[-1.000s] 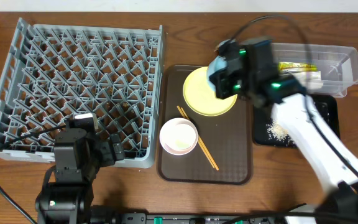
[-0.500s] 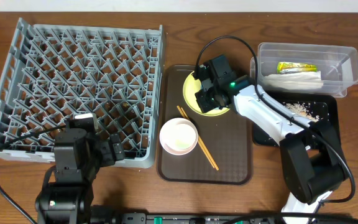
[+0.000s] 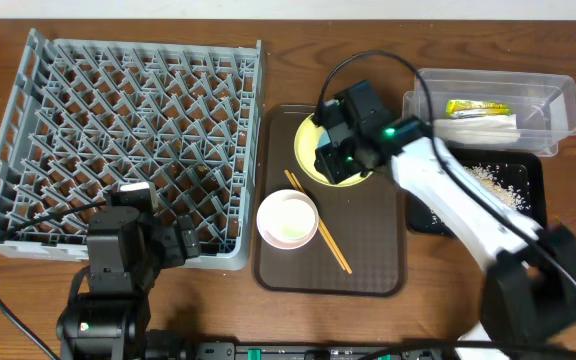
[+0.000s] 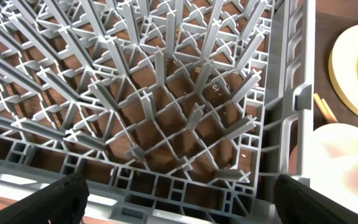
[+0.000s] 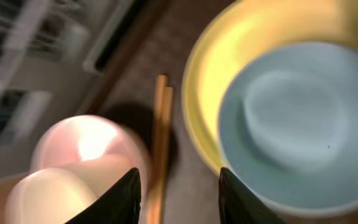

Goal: Sort waste into correct bins and load items into the dishwasher
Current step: 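Carry the empty blue bowl back and set it on the yellow plate, then grasp the white cup inside the pink bowl with the right gripper and lift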

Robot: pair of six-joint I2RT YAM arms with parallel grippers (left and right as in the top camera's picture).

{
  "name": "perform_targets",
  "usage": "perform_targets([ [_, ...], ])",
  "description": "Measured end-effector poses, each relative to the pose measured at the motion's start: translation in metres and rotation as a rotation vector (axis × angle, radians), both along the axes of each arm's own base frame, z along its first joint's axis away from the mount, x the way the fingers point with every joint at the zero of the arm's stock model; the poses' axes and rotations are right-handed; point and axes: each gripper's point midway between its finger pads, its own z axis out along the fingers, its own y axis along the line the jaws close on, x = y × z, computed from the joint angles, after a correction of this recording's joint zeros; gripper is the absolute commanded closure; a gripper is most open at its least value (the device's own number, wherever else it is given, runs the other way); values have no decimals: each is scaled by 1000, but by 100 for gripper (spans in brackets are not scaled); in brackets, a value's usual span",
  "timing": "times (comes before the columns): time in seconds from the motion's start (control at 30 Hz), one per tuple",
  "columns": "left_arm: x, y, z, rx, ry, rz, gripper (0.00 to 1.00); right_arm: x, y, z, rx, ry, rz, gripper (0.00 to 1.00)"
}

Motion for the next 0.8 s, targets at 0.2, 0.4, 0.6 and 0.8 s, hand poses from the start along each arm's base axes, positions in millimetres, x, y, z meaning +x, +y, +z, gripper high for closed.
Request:
perform_targets([
  [0.2, 0, 0, 0, 0, 0, 0, 2, -30, 1, 9, -8, 80, 36, 61],
  [0.4, 0, 0, 0, 0, 0, 0, 3, -61, 19, -7, -46, 150, 115, 62],
  [0.6, 0, 0, 0, 0, 0, 0, 3, -85, 30, -40, -129, 217, 159, 66],
  [0.8, 0, 0, 0, 0, 0, 0, 3, -88, 30, -65, -183, 257, 146, 97],
])
